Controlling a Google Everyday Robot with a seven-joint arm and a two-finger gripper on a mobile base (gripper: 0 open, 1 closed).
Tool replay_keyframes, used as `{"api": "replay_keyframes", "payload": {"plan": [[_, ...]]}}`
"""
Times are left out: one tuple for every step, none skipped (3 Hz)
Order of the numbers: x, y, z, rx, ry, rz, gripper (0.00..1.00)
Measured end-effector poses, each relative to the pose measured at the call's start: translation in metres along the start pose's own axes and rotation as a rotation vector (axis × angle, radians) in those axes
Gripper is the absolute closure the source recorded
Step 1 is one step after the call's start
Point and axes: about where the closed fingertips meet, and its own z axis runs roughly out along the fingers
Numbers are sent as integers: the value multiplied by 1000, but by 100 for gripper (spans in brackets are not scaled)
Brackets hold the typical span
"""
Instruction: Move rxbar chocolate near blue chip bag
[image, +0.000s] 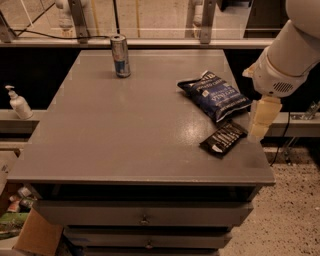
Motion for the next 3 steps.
{"api": "replay_keyframes", "payload": {"plan": [[37,-9,-15,26,-66,62,0],[79,-15,-36,58,-107,132,0],[81,-18,-42,72,-114,138,0]]}}
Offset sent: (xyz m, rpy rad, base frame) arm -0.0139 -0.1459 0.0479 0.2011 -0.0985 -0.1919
